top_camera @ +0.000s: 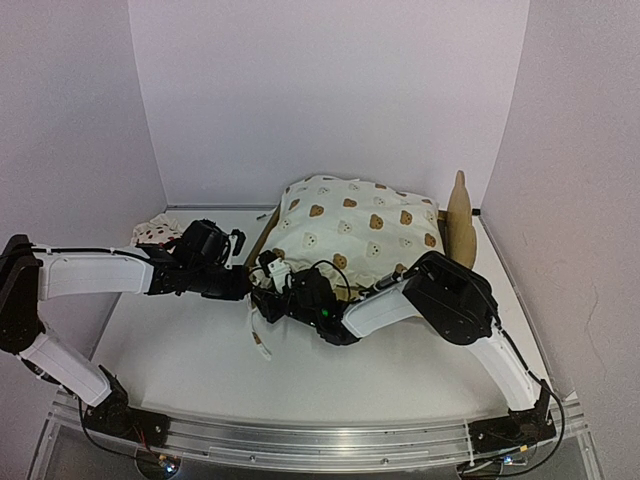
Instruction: Set up the pet bed
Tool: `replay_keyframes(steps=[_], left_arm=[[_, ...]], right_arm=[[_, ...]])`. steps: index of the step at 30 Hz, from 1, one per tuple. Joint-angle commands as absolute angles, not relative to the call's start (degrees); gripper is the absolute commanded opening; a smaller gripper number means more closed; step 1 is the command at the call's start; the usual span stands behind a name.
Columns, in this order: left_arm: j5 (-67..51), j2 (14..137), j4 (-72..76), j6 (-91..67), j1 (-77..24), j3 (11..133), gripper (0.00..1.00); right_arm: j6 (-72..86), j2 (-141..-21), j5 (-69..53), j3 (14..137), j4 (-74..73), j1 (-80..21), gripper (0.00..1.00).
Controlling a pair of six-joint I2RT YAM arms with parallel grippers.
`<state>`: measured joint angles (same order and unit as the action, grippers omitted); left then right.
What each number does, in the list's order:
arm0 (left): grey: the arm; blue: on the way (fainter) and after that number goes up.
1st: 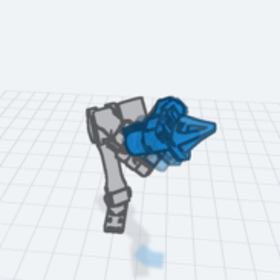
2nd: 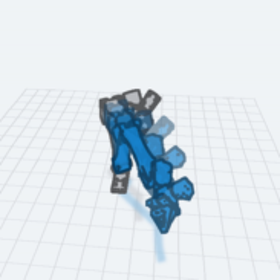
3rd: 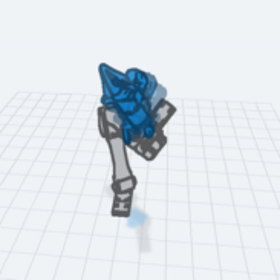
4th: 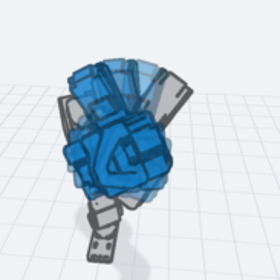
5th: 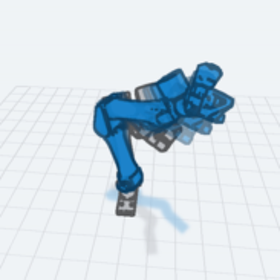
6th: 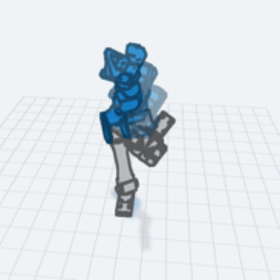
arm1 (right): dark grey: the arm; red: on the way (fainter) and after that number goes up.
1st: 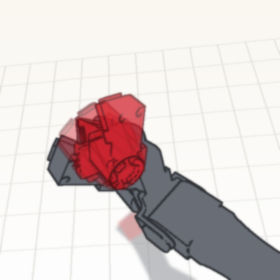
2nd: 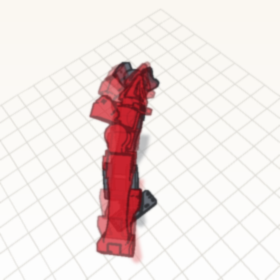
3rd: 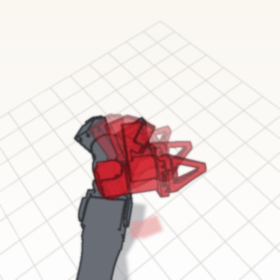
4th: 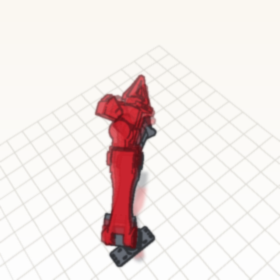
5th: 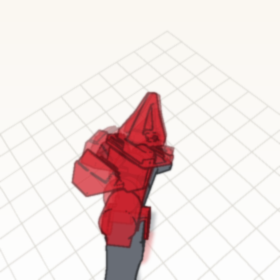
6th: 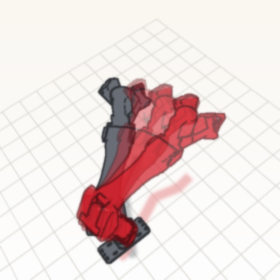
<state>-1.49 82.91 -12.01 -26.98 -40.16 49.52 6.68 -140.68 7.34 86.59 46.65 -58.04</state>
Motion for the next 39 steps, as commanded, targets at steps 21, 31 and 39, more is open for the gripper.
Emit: replay_keyframes(steps=[21, 31, 39], left_arm=[[-3.25, 82.15, -13.21, -26.81, -39.9, 53.5, 0.0], [-2.92, 81.13, -14.1, -26.87, -39.92, 53.08, 0.02], [2.78, 77.48, -20.2, -27.41, -39.9, 51.78, 0.56]], right_arm=[[14.89, -144.7, 12.16, 89.47, 55.27, -56.56, 0.21], [15.41, -143.95, 12.13, 88.45, 55.39, -56.57, 0.0], [17.33, -139.77, 12.79, 82.54, 55.37, -56.57, 0.0]])
